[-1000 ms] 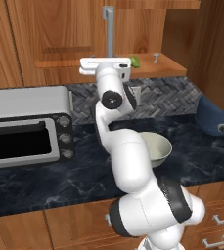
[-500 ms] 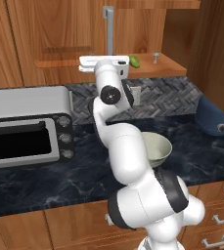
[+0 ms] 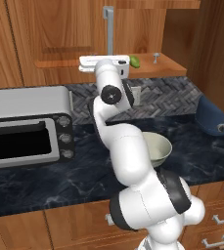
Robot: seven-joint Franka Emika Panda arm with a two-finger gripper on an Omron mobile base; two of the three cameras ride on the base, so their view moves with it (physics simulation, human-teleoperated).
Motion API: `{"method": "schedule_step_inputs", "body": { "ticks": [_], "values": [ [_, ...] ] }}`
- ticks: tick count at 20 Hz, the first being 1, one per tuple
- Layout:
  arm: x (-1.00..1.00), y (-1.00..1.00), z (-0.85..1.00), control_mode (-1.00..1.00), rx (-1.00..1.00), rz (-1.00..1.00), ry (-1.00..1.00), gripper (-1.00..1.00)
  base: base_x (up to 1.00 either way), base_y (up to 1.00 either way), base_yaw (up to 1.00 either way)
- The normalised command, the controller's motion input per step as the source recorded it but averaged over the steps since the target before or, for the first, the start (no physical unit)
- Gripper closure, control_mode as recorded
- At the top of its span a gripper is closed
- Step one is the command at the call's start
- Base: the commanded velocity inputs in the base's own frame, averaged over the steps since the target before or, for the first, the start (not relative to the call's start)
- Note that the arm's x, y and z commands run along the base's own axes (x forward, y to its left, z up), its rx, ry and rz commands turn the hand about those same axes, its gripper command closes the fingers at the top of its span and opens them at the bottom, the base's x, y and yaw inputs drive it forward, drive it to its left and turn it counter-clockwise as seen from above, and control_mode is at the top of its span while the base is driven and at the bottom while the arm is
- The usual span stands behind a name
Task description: Open the cabinet. Pick the mango and kiwi from the cabinet and place them into the bowl. Then close the cabinet.
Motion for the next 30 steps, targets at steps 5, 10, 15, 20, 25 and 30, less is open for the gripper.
{"method": "schedule_step_inputs", "body": {
  "ticks": [5,10,15,20,25,30],
  "values": [
    [0.0,0.0,0.0,-1.0,0.0,0.0,0.0,1.0,0.0,0.0,0.0],
    [0.0,0.0,0.0,-1.0,0.0,0.0,0.0,1.0,0.0,0.0,0.0],
    [0.0,0.0,0.0,-1.0,0.0,0.0,0.0,1.0,0.0,0.0,0.0],
    [-0.12,0.05,0.0,-1.0,0.0,0.0,0.01,1.0,0.0,0.0,0.0],
    [-0.29,0.39,0.0,-1.0,0.0,0.0,0.0,1.0,0.0,0.0,0.0],
    [-0.11,0.68,0.0,-1.0,0.0,-0.01,0.03,1.0,0.0,0.0,0.0]
  ]
}}
